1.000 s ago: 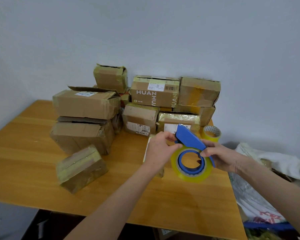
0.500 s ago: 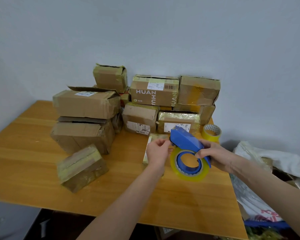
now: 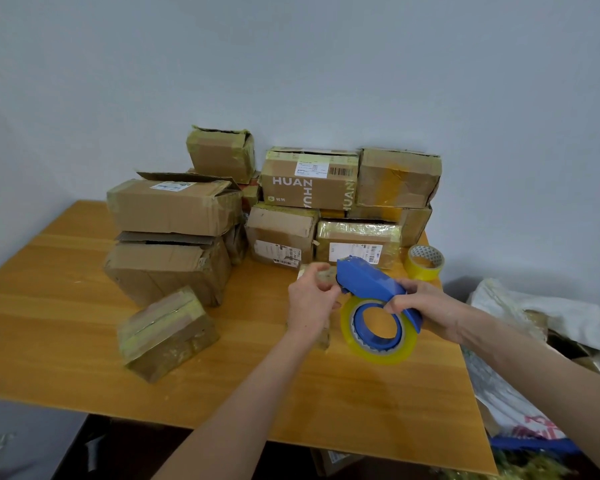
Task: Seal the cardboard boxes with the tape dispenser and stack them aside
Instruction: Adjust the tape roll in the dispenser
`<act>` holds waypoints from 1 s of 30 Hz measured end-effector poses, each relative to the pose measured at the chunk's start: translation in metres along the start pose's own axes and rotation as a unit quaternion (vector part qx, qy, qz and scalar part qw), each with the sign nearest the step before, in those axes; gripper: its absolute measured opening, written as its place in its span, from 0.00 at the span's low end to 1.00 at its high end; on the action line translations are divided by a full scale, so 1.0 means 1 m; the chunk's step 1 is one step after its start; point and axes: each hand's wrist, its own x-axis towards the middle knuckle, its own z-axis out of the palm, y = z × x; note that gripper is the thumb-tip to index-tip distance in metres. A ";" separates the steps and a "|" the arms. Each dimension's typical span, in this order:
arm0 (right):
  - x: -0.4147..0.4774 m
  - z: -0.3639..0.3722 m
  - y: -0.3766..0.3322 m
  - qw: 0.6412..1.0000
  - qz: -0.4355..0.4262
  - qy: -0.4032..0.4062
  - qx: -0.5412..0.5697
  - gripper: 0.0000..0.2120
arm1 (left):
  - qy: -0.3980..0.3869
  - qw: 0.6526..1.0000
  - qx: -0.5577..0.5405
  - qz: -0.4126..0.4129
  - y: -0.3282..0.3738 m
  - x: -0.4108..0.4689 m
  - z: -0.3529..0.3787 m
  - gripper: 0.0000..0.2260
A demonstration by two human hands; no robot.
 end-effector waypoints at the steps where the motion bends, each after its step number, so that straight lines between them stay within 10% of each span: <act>1: 0.000 0.000 0.000 1.000 0.000 0.000 0.001 0.33 | -0.002 1.000 0.005 0.002 -0.001 0.001 0.000 0.06; 20: -0.001 -0.002 0.009 0.998 -0.034 -0.029 -0.036 0.35 | -0.057 0.906 -0.293 -0.300 -0.001 -0.001 -0.004 0.03; 25: 0.000 -0.001 0.010 0.997 -0.042 -0.033 -0.050 0.34 | -0.026 0.990 0.129 -0.050 -0.010 0.001 -0.008 0.05; 30: 0.001 -0.002 0.007 0.996 -0.043 -0.032 -0.066 0.35 | 0.015 0.979 0.192 0.059 -0.008 0.003 -0.019 0.31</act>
